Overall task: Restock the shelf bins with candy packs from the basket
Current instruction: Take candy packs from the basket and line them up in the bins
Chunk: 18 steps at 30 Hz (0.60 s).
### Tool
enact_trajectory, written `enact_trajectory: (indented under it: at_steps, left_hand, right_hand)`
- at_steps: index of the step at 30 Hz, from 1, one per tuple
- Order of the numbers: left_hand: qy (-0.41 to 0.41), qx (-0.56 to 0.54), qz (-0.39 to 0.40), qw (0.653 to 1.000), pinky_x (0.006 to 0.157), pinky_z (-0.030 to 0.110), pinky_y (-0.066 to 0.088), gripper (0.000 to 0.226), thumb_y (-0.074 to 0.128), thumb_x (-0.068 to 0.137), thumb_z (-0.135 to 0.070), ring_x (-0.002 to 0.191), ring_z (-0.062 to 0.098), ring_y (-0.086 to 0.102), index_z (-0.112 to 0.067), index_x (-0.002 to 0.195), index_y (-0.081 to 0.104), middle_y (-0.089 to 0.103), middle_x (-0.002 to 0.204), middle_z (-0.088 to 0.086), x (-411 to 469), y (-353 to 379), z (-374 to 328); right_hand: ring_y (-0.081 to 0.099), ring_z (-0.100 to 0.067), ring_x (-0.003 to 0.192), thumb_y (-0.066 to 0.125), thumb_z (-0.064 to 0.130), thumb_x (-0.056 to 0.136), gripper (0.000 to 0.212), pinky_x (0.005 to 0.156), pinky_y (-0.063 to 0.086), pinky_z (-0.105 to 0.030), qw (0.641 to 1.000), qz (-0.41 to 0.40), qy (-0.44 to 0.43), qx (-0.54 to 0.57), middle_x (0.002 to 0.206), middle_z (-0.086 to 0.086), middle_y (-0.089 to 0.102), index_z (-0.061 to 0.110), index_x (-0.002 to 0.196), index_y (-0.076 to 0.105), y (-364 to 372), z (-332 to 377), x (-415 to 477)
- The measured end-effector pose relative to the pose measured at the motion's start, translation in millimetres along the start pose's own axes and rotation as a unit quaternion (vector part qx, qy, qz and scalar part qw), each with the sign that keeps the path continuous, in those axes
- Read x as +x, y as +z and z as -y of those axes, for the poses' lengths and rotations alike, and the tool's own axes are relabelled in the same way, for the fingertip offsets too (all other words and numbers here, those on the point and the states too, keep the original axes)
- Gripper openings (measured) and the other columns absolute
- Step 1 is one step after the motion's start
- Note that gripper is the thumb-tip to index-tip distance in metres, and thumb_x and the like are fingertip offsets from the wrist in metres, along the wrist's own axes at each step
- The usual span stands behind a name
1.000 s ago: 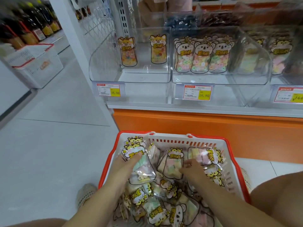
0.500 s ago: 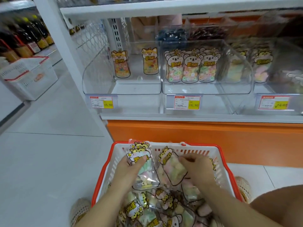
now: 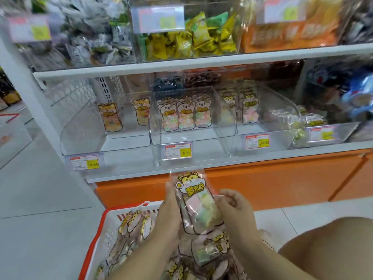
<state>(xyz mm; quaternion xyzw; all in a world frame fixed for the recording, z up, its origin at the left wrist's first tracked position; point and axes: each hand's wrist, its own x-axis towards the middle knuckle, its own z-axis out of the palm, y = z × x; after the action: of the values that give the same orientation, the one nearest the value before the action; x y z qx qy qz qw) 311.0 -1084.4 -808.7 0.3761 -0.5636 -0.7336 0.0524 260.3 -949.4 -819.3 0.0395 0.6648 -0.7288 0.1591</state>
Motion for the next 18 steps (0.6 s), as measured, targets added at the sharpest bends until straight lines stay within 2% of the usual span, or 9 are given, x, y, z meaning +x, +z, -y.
enact_trajectory:
  at_steps: [2,4,7,9,11,12,15,17,18]
  left_hand:
    - [0.033,-0.026,0.052,0.998,0.083,0.043,0.057,0.073,0.025,0.093,-0.073,0.076,0.021,0.076,-0.027,0.085,0.081,0.078,0.087,0.007,-10,21,-13]
    - [0.072,-0.02,0.081,0.994,0.091,0.048,0.057,0.073,0.032,0.089,-0.077,0.1,0.025,0.074,-0.024,0.114,0.074,0.076,0.11,0.008,-13,38,-24]
    - [0.125,0.027,0.09,0.988,0.066,0.029,0.058,0.061,0.066,0.083,-0.066,0.107,0.015,0.068,-0.032,0.132,0.051,0.066,0.122,-0.008,-23,61,-39]
    - [0.177,0.053,0.09,0.979,0.069,0.02,0.05,0.057,0.075,0.085,-0.044,0.1,0.0,0.064,-0.034,0.129,0.041,0.062,0.114,-0.021,-30,75,-50]
    - [0.217,0.094,0.092,0.967,0.078,0.02,0.049,0.057,0.076,0.086,-0.041,0.101,-0.003,0.062,-0.038,0.13,0.04,0.061,0.116,-0.022,-35,89,-66]
    - [0.238,0.112,0.093,0.96,0.08,0.022,0.05,0.058,0.076,0.086,-0.042,0.102,-0.001,0.063,-0.039,0.132,0.041,0.062,0.118,-0.02,-39,96,-75]
    - [0.294,0.14,0.11,0.939,0.069,0.017,0.053,0.057,0.073,0.088,-0.043,0.092,-0.001,0.068,-0.033,0.136,0.043,0.067,0.117,-0.016,-41,116,-101]
    - [0.331,0.189,0.128,0.915,0.083,0.014,0.047,0.055,0.069,0.09,-0.046,0.095,-0.012,0.06,-0.03,0.134,0.04,0.06,0.127,-0.02,-38,129,-120]
    - [0.346,0.215,0.139,0.903,0.094,0.018,0.043,0.059,0.067,0.089,-0.052,0.107,-0.012,0.055,-0.03,0.135,0.038,0.054,0.131,-0.022,-33,135,-129]
  right_hand:
    - [0.046,-0.023,0.069,0.059,0.002,0.093,0.015,0.065,0.042,-0.039,0.999,-0.026,0.006,0.038,0.069,-0.007,0.05,0.013,0.1,0.066,-4,11,5]
    - [0.047,-0.025,0.071,0.058,0.005,0.094,0.014,0.067,0.041,-0.04,0.998,-0.031,-0.017,0.058,0.075,-0.01,0.051,0.016,0.099,0.066,-11,26,9]
    - [0.066,-0.028,0.082,0.06,0.011,0.096,0.013,0.072,0.055,-0.043,0.995,-0.013,-0.052,0.09,0.094,-0.01,0.07,0.015,0.108,0.064,-30,50,13]
    - [0.068,-0.027,0.105,0.074,0.033,0.087,0.042,0.096,0.052,-0.053,0.994,0.029,-0.044,0.094,0.116,-0.006,0.067,0.019,0.123,0.055,-45,67,19]
    - [0.061,-0.024,0.12,0.085,0.058,0.064,0.09,0.109,0.042,-0.053,0.994,0.099,-0.022,0.034,0.132,-0.001,0.059,0.026,0.138,0.044,-59,91,21]
    - [0.059,-0.024,0.122,0.087,0.058,0.061,0.1,0.111,0.04,-0.051,0.989,0.146,-0.012,0.007,0.136,-0.003,0.058,0.023,0.143,0.042,-66,104,23]
    - [0.064,-0.029,0.103,0.086,0.019,0.068,0.064,0.101,0.048,-0.044,0.963,0.266,-0.023,-0.025,0.113,-0.015,0.07,0.004,0.123,0.057,-90,145,33]
    - [0.057,-0.028,0.091,0.082,0.009,0.068,0.051,0.088,0.049,-0.038,0.957,0.282,-0.063,-0.035,0.097,-0.017,0.063,0.003,0.113,0.057,-102,170,42]
    - [0.056,-0.026,0.087,0.08,0.005,0.072,0.047,0.081,0.05,-0.033,0.957,0.272,-0.087,-0.042,0.094,-0.015,0.062,0.004,0.113,0.057,-106,179,48]
